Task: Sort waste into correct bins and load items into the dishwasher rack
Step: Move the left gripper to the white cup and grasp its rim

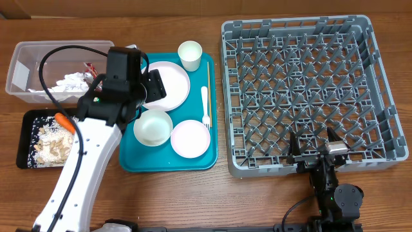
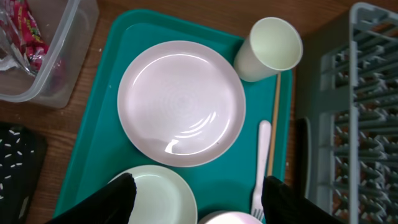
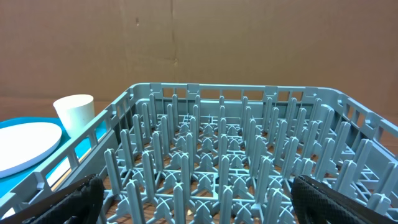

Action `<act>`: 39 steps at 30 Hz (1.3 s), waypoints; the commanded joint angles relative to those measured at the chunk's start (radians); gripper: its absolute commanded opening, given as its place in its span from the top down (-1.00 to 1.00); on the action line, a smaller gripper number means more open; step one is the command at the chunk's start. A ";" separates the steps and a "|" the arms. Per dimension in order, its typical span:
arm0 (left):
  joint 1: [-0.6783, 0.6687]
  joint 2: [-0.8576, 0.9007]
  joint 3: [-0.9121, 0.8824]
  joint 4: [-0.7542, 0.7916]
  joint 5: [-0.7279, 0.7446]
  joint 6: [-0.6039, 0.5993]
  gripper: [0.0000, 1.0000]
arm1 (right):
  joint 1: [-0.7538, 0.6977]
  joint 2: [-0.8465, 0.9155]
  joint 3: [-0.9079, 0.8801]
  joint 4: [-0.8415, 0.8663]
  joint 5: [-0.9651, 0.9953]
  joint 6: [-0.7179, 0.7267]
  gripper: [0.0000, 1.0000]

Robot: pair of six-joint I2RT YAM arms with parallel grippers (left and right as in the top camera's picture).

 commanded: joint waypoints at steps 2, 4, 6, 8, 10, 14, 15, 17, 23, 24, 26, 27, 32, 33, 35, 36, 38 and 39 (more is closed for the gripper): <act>-0.002 0.108 0.013 0.009 -0.096 -0.068 -0.37 | -0.005 -0.008 -0.010 0.005 -0.002 -0.003 -1.00; 0.000 0.151 0.013 0.016 -0.107 -0.079 -0.37 | -0.005 -0.008 -0.010 0.005 -0.002 -0.003 -1.00; 0.000 0.190 0.013 0.031 -0.107 -0.079 -0.36 | -0.005 -0.008 -0.010 0.005 -0.002 -0.003 -1.00; 0.000 0.224 0.013 0.042 -0.107 -0.081 -0.37 | -0.005 -0.008 -0.010 0.005 -0.002 -0.003 -1.00; 0.000 0.254 0.013 0.053 -0.106 -0.081 -0.36 | -0.005 -0.008 -0.010 0.005 -0.002 -0.003 -1.00; 0.000 0.285 0.013 0.088 -0.051 -0.085 -0.19 | -0.005 -0.008 -0.010 0.005 -0.002 -0.003 -1.00; 0.000 0.284 0.015 0.103 -0.043 -0.085 -0.14 | -0.005 -0.008 -0.010 0.005 -0.002 -0.003 -1.00; 0.000 0.282 0.040 0.120 -0.018 -0.085 -0.15 | -0.005 -0.008 -0.010 0.005 -0.002 -0.003 -1.00; 0.000 0.298 0.246 0.070 0.109 -0.085 -0.11 | -0.005 -0.008 -0.010 0.005 -0.002 -0.003 -1.00; 0.000 0.310 0.291 0.056 0.117 -0.085 -0.11 | -0.005 -0.008 -0.010 0.005 -0.002 -0.003 -1.00; 0.000 0.344 0.366 0.036 0.118 -0.085 -0.12 | -0.005 -0.008 -0.010 0.005 -0.002 -0.003 -1.00; 0.000 0.366 0.401 0.027 0.119 -0.085 -0.13 | -0.005 -0.008 -0.010 0.005 -0.002 -0.003 -1.00; -0.009 0.496 0.494 0.017 0.141 -0.114 -0.15 | -0.005 -0.008 -0.010 0.005 -0.002 -0.003 -1.00; -0.014 0.523 0.494 0.030 0.140 -0.125 -0.15 | -0.005 -0.008 -0.010 0.005 -0.002 -0.003 -1.00; -0.021 0.574 0.494 0.058 0.141 -0.154 -0.12 | -0.005 -0.008 -0.010 0.005 -0.002 -0.003 -0.99; -0.024 0.599 0.494 0.072 0.141 -0.168 -0.12 | -0.005 -0.008 -0.010 0.005 -0.002 -0.003 -1.00; -0.031 0.654 0.494 0.109 0.141 -0.190 -0.11 | -0.005 -0.008 -0.010 0.005 -0.002 -0.003 -1.00; -0.032 0.667 0.494 0.121 0.142 -0.190 -0.12 | -0.005 -0.008 -0.010 0.005 -0.002 -0.003 -1.00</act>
